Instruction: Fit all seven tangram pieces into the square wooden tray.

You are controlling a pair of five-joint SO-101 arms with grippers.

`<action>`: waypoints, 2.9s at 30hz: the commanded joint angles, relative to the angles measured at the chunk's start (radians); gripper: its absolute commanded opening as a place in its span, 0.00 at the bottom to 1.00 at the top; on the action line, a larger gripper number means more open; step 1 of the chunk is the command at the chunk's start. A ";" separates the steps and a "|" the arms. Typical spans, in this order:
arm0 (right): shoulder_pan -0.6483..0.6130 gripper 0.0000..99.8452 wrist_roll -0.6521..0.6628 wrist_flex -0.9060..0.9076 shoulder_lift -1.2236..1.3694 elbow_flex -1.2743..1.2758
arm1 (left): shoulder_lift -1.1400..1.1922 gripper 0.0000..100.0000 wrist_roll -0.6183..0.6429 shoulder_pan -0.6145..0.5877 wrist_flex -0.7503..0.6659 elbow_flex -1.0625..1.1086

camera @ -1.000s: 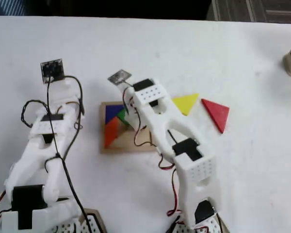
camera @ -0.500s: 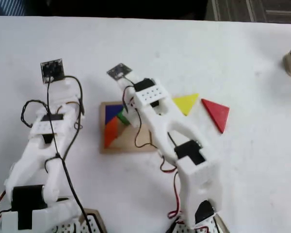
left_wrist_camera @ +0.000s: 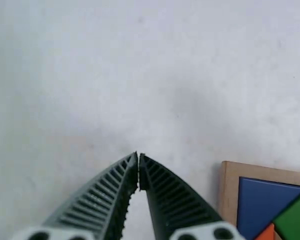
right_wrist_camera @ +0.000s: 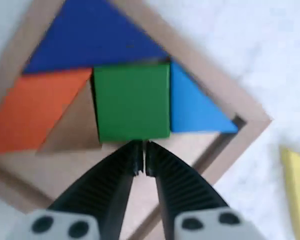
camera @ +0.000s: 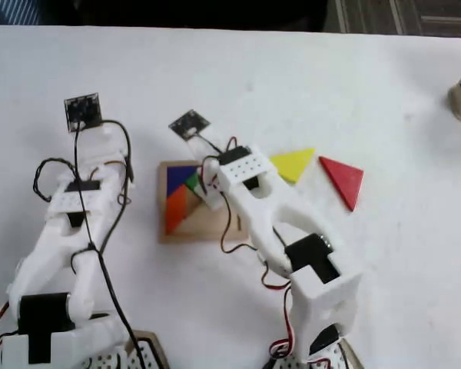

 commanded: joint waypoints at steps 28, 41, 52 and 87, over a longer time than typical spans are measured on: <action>-0.142 0.02 -0.199 0.074 -0.033 -0.003 | -0.004 0.03 -0.008 -0.016 -0.020 -0.008; -0.139 0.02 -0.193 0.188 -0.159 0.003 | -0.004 0.03 -0.008 -0.018 -0.020 -0.008; 0.143 0.02 -0.180 0.415 -0.329 0.002 | -0.004 0.03 -0.008 -0.018 -0.023 -0.008; 0.335 0.28 -0.904 0.131 -0.024 -0.169 | -0.004 0.03 -0.008 -0.013 -0.020 -0.008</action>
